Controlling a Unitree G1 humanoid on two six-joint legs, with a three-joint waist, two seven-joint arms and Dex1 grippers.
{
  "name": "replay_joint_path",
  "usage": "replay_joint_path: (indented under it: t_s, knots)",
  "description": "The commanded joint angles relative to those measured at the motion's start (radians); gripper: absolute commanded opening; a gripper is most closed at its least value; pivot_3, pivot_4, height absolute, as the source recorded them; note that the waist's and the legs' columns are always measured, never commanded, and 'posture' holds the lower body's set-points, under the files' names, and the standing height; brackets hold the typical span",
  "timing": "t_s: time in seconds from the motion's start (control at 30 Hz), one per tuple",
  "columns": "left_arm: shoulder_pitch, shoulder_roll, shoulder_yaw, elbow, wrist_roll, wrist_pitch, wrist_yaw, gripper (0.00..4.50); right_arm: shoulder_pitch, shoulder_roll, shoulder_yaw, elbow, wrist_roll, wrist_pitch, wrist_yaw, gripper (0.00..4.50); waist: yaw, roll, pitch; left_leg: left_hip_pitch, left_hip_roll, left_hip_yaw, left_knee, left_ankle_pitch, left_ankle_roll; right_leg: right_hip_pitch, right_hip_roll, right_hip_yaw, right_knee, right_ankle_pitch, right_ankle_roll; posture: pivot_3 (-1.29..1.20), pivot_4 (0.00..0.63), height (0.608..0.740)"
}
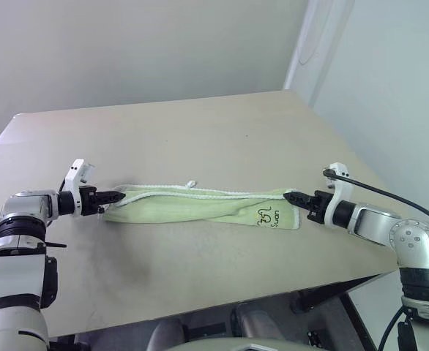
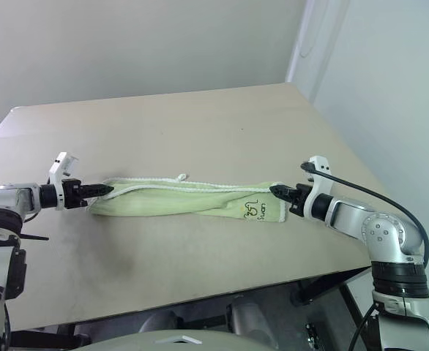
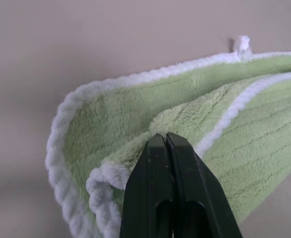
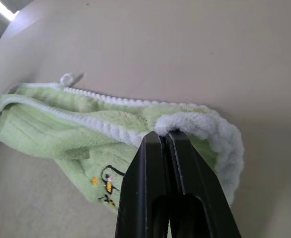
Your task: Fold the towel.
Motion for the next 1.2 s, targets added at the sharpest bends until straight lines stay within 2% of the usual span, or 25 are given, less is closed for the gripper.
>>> replay_joint_path:
  t_s: [0.03,0.33,0.37,0.43,0.5,0.57,0.73,0.77,0.9,1.1,1.2]
  knots:
    - [-0.058,-0.008,0.031,0.016,0.003,0.001,0.012,0.00,-0.034,0.017,-0.030,0.007,-0.026,-0.004,0.008,0.01,0.001,0.000,0.000,0.000,0.000,0.000,0.000,0.000,0.000,0.000,0.000,0.000,0.000,0.000,0.000,0.00,0.000,0.740]
    - [-0.102,-0.031,0.064,0.073,0.003,-0.019,0.048,0.00,-0.056,0.065,-0.027,0.017,-0.087,-0.009,0.018,0.01,0.000,0.000,0.000,0.000,0.000,0.000,0.000,0.000,0.000,0.000,0.000,0.000,0.000,0.001,0.000,0.00,0.000,0.740]
    - [-0.103,-0.032,0.065,0.075,0.003,-0.019,0.044,0.41,-0.057,0.067,-0.024,0.015,-0.093,-0.009,0.025,0.00,0.000,0.000,0.000,0.000,0.000,0.000,0.000,0.000,0.000,0.000,0.000,0.000,0.000,0.001,0.000,0.00,0.000,0.740]
    - [-0.109,-0.032,0.072,0.084,0.001,-0.017,0.050,0.92,-0.061,0.075,-0.024,0.010,-0.113,-0.023,0.028,0.00,0.000,0.000,0.000,0.000,0.000,0.000,0.000,0.000,0.000,0.000,0.000,0.000,0.000,0.001,0.000,0.00,0.000,0.740]
    - [-0.113,-0.030,0.079,0.092,-0.003,-0.005,0.048,1.62,-0.068,0.080,-0.029,0.009,-0.129,-0.033,0.034,0.44,0.000,0.000,0.000,0.000,0.000,0.000,0.000,0.000,0.000,0.000,0.000,0.000,0.000,0.001,0.000,0.00,0.000,0.740]
    - [-0.113,-0.029,0.083,0.092,-0.004,0.003,0.038,2.35,-0.071,0.085,-0.033,0.010,-0.140,-0.037,0.040,0.99,0.000,0.000,0.000,0.000,0.000,0.000,0.000,0.000,0.000,0.000,0.000,0.000,0.000,0.001,0.000,0.00,0.000,0.740]
    - [-0.114,-0.030,0.095,0.092,-0.002,0.011,0.034,4.02,-0.073,0.091,-0.038,0.010,-0.153,-0.034,0.050,2.70,0.000,0.000,0.000,0.000,0.000,0.000,0.000,0.000,0.000,0.000,0.000,0.000,0.000,0.001,0.000,0.00,0.000,0.740]
    - [-0.113,-0.030,0.096,0.092,-0.001,0.011,0.034,4.45,-0.074,0.092,-0.039,0.010,-0.155,-0.033,0.051,3.16,0.000,0.000,0.000,0.000,0.000,0.000,0.000,0.000,0.000,0.000,0.000,0.000,0.000,0.001,0.000,0.00,0.000,0.740]
    - [-0.096,0.005,0.094,0.054,0.005,-0.013,0.014,4.50,-0.069,0.097,-0.047,-0.001,-0.195,-0.067,0.040,4.48,-0.001,0.000,0.000,0.000,0.000,0.000,0.000,0.000,0.000,0.000,0.000,0.000,0.000,0.001,0.000,0.00,0.000,0.740]
    - [-0.061,0.067,0.083,0.002,0.023,-0.057,-0.045,4.50,-0.018,0.077,-0.105,-0.060,-0.176,-0.055,0.078,4.48,0.000,0.000,0.000,0.000,0.000,0.000,0.000,0.000,0.000,0.000,0.000,0.000,0.000,0.003,-0.003,0.00,0.000,0.740]
    - [-0.066,0.092,0.101,-0.025,0.005,-0.033,-0.063,4.50,0.022,0.090,-0.167,-0.107,-0.118,-0.030,0.088,4.48,0.002,0.000,0.000,0.000,0.000,-0.001,0.000,0.000,0.000,0.000,0.000,0.000,0.000,0.003,-0.003,0.00,0.000,0.740]
